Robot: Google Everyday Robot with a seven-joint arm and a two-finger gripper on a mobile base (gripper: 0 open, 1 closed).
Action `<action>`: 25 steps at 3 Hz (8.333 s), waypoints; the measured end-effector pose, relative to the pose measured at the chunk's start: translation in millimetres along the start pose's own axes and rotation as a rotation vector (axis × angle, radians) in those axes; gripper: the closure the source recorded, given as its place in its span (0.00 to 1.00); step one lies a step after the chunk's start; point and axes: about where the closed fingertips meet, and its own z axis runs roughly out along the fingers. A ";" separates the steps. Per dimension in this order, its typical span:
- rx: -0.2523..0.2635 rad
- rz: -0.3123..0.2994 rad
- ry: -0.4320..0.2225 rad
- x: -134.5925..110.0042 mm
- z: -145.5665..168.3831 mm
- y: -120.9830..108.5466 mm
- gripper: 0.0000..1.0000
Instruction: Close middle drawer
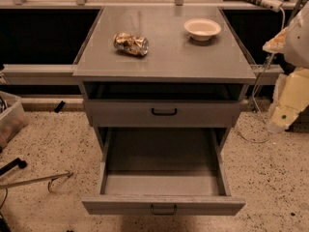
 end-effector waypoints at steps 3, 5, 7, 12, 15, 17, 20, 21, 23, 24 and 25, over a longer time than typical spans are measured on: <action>0.004 0.069 -0.092 0.8 39.6 35.8 0.00; -0.030 0.139 -0.296 -33.1 127.7 118.5 0.00; -0.176 0.157 -0.345 -51.6 291.1 214.8 0.00; -0.330 0.249 -0.421 10.7 443.4 251.6 0.00; -0.399 0.241 -0.456 3.1 489.8 258.8 0.00; -0.356 0.261 -0.540 -17.4 548.7 213.7 0.00; -0.231 0.265 -0.558 -22.2 564.2 142.9 0.00; -0.168 0.263 -0.570 -37.6 575.6 77.7 0.00; -0.153 0.263 -0.563 -40.1 589.0 59.0 0.00; -0.138 0.275 -0.538 -42.3 606.5 20.4 0.00; -0.110 0.291 -0.532 -42.3 618.9 -21.2 0.00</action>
Offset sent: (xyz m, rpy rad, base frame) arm -0.0125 -0.0013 -0.0631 0.0800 0.0014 -0.0356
